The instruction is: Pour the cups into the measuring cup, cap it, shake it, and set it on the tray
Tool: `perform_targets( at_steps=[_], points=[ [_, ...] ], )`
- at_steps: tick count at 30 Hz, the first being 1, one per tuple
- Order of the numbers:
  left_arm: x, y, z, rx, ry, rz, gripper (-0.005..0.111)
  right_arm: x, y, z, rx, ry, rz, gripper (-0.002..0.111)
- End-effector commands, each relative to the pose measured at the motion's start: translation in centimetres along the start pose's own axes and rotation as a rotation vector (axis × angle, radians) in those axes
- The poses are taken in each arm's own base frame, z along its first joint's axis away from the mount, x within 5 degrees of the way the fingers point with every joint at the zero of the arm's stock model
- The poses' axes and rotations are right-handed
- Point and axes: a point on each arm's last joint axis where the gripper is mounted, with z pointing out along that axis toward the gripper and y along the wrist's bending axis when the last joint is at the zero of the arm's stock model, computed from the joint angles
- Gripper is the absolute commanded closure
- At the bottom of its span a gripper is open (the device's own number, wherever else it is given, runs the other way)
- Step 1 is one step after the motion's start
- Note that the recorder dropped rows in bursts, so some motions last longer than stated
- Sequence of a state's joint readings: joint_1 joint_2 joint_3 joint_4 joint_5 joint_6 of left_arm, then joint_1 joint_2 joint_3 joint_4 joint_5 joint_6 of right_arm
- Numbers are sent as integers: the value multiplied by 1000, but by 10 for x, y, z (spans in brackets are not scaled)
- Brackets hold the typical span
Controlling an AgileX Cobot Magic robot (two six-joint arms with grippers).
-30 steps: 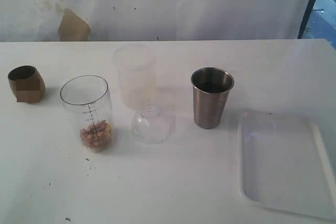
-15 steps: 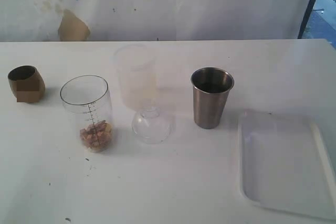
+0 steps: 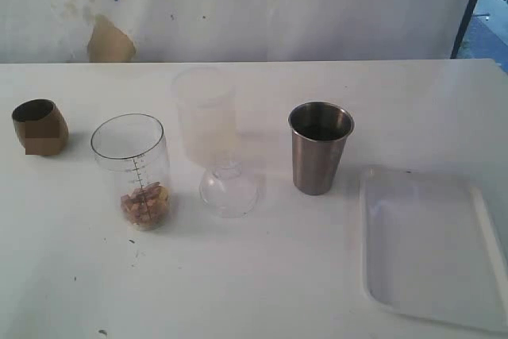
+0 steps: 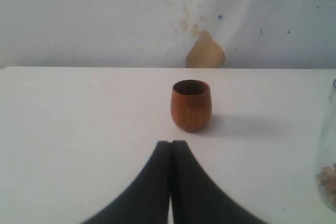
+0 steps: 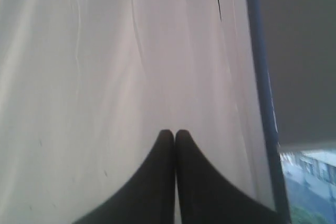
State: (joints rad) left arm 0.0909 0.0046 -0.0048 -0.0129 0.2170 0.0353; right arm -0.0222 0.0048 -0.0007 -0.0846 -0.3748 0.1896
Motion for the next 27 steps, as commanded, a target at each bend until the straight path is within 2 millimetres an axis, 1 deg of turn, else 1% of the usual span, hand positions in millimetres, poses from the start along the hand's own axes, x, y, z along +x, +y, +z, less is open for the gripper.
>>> perform_targets(
  at_steps=[1,3,4,7,10,12,13,15,17,18,20,24,27],
  points=[
    [1,-1,0,9,-8,-17,107,-18,3,-2,-46,-204,84,108],
    [1,-1,0,9,-8,-17,107,-23,4,-3,-52,-256,91,108],
    [1,-1,0,9,-8,-17,107,-23,3,-2,-50,-250,93,108],
    [1,-1,0,9,-8,-17,107,-35,6,9,-60,-231,83,106],
    [1,-1,0,9,-8,-17,107,-42,8,25,-80,-180,83,94],
    [1,-1,0,9,-8,-17,107,-42,12,38,-108,-125,73,78],
    [1,-1,0,9,-8,-17,107,-41,13,43,-124,-98,60,68],
    [1,-1,0,9,-8,-17,107,-34,17,54,-169,-26,12,44],
    [1,-1,0,9,-8,-17,107,-25,20,63,-204,42,-13,27],
    [1,-1,0,9,-8,-17,107,-19,21,68,-226,84,-21,21],
    [1,-1,0,9,-8,-17,107,-8,24,74,-276,141,-58,16],
    [1,-1,0,9,-8,-17,107,19,29,84,-369,283,-115,16],
    [1,-1,0,9,-8,-17,107,43,29,90,-402,416,-106,16]
  ],
)
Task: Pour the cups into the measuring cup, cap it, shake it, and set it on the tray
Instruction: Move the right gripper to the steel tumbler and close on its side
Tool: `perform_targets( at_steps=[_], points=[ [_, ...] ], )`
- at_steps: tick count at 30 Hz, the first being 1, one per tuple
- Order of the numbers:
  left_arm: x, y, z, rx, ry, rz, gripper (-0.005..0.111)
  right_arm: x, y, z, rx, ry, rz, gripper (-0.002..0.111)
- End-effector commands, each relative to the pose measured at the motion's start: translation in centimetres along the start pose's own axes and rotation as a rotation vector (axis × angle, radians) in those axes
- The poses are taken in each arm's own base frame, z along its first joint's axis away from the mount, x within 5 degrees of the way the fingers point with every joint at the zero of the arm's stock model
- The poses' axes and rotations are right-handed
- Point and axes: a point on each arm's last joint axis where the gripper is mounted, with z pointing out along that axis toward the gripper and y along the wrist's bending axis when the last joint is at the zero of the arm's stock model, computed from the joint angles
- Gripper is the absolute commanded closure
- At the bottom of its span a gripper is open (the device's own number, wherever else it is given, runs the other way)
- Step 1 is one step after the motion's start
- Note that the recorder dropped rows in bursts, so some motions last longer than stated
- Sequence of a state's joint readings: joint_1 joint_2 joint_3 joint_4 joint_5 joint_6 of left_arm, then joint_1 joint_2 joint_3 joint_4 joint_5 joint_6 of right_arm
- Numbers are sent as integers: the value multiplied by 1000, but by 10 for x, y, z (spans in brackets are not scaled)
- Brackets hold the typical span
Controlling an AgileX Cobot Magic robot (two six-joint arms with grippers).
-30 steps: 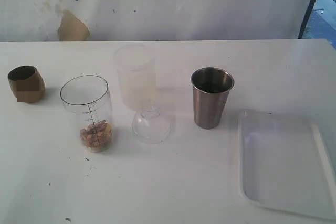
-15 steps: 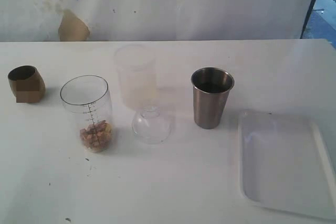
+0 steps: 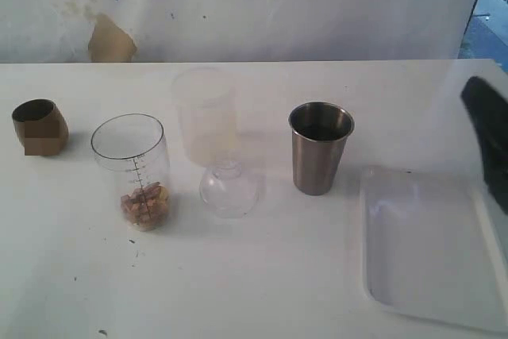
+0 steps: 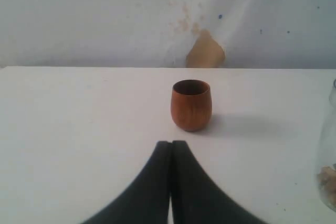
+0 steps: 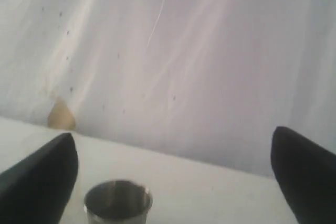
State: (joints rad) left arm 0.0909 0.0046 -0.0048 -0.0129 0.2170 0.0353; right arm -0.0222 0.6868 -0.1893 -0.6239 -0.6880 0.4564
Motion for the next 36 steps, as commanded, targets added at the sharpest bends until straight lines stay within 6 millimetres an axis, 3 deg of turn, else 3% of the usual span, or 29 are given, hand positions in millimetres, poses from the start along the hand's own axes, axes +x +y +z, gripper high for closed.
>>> perform_targets(
  at_steps=[1,5,10,18,31,36],
  points=[
    [1,-1,0,9,-8,-17,107,28,0,19,-80,165,25,16],
    [1,-1,0,9,-8,-17,107,53,1,35,-145,234,110,16],
    [1,-1,0,9,-8,-17,107,78,6,52,-280,195,77,17],
    [1,-1,0,9,-8,-17,107,122,1,84,-359,292,83,17],
    [1,-1,0,9,-8,-17,107,155,-6,122,-453,281,87,17],
    [1,-1,0,9,-8,-17,107,172,2,131,-494,307,96,17]
  ],
)
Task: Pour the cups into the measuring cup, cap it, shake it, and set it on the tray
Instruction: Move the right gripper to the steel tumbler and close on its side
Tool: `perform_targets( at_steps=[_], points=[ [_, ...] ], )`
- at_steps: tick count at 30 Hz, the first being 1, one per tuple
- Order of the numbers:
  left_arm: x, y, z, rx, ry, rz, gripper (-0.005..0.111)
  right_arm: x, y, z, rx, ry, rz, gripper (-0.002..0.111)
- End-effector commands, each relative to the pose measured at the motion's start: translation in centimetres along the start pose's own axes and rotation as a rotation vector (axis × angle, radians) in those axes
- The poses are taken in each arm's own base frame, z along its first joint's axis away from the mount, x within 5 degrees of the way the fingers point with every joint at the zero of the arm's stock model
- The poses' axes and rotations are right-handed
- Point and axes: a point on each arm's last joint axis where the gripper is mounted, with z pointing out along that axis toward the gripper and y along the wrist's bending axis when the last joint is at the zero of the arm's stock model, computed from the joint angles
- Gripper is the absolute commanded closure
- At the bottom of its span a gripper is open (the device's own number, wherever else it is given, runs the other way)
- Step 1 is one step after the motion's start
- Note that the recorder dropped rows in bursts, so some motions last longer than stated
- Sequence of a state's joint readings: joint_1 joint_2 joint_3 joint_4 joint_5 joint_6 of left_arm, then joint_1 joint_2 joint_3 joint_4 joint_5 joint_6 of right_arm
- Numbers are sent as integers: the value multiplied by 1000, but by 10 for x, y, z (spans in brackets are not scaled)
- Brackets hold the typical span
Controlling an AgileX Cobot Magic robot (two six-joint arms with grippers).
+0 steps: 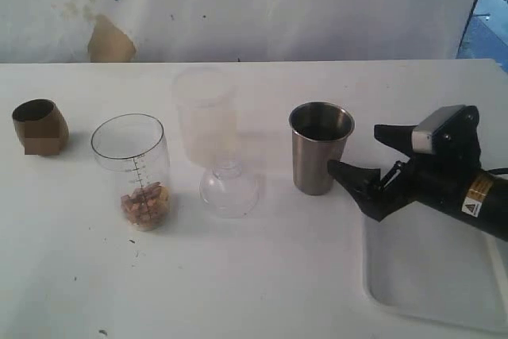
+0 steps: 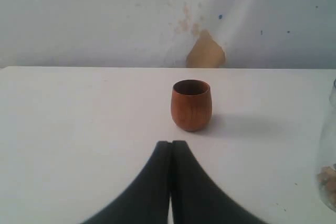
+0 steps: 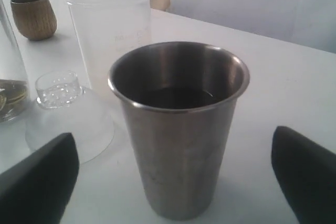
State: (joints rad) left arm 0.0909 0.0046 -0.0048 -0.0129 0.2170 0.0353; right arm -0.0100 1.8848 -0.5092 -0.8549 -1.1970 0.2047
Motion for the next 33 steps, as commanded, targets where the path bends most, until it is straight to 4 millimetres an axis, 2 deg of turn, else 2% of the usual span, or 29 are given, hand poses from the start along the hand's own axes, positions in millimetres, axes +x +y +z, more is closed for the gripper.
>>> perform_targets(
  at_steps=[1,6,11,16,22,28,33],
  points=[
    [1,-1,0,9,-8,-17,107,8,4,14,-55,-1,-16,17],
    [1,-1,0,9,-8,-17,107,11,7,21,-75,12,-53,17],
    [1,-1,0,9,-8,-17,107,12,1,22,-26,29,-26,16],
    [1,-1,0,9,-8,-17,107,12,2,23,-32,36,-30,3],
    [1,-1,0,9,-8,-17,107,9,-2,27,-33,16,-42,3],
    [1,-1,0,9,-8,-17,107,20,-5,37,-80,1,-9,3],
    [1,-1,0,9,-8,-17,107,14,-4,47,-98,-24,-35,3]
  ],
)
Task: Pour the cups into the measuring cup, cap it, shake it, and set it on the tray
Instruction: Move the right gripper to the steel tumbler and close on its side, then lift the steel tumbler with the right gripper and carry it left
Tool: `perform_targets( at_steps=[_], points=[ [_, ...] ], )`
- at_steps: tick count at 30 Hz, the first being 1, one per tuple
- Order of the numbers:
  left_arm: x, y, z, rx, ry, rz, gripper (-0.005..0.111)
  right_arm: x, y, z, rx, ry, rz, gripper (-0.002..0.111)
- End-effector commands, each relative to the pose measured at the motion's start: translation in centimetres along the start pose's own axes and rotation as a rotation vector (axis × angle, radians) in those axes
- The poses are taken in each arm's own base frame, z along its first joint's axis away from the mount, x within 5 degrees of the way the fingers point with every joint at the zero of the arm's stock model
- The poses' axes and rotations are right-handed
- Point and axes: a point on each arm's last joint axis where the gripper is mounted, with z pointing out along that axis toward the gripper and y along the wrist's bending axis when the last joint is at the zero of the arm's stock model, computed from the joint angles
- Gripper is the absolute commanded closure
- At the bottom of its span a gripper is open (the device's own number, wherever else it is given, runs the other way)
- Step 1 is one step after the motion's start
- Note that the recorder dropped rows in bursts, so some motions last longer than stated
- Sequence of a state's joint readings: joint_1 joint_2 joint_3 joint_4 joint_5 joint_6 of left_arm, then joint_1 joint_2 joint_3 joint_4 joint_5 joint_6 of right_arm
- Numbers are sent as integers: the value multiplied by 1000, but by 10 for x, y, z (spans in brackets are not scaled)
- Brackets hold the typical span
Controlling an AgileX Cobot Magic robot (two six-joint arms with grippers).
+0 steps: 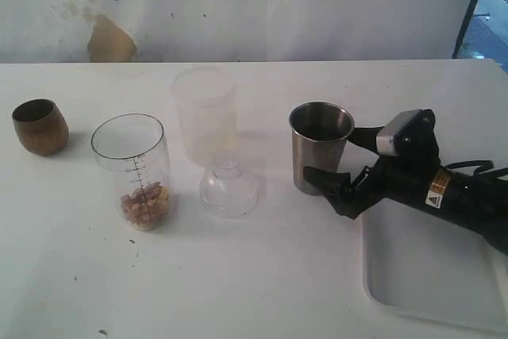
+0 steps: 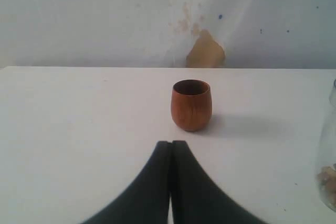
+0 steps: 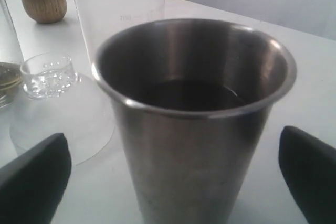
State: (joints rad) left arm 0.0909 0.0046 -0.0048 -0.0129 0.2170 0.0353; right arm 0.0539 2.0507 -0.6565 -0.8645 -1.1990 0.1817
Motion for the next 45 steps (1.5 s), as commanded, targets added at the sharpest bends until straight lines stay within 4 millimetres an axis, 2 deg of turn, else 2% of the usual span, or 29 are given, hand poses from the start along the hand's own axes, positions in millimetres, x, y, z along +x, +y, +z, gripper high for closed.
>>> perform_targets(
  at_steps=[1,5,11,16,19,26,45],
  points=[
    [1,-1,0,9,-8,-17,107,-8,4,9,-28,-40,-18,3],
    [1,-1,0,9,-8,-17,107,-15,5,24,-25,-38,-48,3],
    [1,-1,0,9,-8,-17,107,-17,0,27,4,-38,-46,3],
    [1,-1,0,9,-8,-17,107,-2,-8,39,10,-23,-23,3],
    [1,-1,0,9,-8,-17,107,-2,-11,43,5,-62,-24,3],
    [1,-1,0,9,-8,-17,107,4,-3,60,-39,-66,-30,3],
    [1,-1,0,9,-8,-17,107,1,-6,62,-14,-91,-19,3]
  ],
)
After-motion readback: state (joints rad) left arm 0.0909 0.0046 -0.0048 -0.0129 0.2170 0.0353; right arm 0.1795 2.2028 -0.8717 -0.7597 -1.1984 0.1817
